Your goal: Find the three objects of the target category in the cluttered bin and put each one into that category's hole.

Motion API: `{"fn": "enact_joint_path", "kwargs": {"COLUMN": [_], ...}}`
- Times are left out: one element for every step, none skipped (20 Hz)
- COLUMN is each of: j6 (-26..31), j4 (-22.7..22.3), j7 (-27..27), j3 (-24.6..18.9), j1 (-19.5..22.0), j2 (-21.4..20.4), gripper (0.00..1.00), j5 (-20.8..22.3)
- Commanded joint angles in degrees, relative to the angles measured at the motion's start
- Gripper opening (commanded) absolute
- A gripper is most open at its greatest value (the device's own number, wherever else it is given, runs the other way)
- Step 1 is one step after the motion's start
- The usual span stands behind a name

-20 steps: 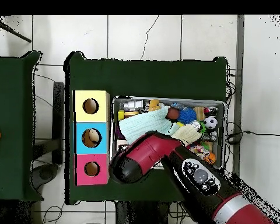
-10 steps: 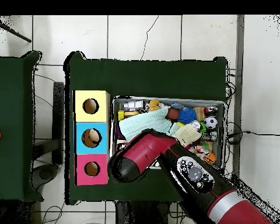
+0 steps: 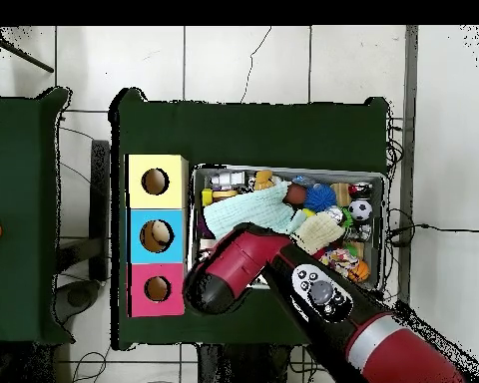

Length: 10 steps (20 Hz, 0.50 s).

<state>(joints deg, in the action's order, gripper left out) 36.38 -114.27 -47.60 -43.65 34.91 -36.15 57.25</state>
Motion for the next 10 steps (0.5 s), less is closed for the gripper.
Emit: {"fn": "enact_joint_path", "kwargs": {"j6": [-3.6,-4.1,-4.7,-5.0,-5.6,-6.2,-6.8,-7.3,-7.8,-8.2], "j4": [7.7,8.0,8.3,8.6,9.2,9.6,10.1,10.6,11.0,11.5], "j7": [4.8,4.8,4.6,4.5,4.2,3.9,3.7,3.5,3.3,3.3], "j3": [2.4,2.8,3.0,3.2,3.5,3.8,4.1,4.3,4.5,4.7], "j1": [1.0,1.2,1.2,1.3,1.3,1.3,1.4,1.4,1.5,1.5], "j2": [4.9,5.8,6.3,7.1,7.9,8.6,9.3,10.0,10.6,11.3], "gripper": [1.00,1.00,1.00,1.00,1.00,1.00,1.00,1.00,1.00,1.00], "j5": [7.7,8.7,9.4,10.1,11.1,12.0,12.9,13.6,14.3,14.9]}}
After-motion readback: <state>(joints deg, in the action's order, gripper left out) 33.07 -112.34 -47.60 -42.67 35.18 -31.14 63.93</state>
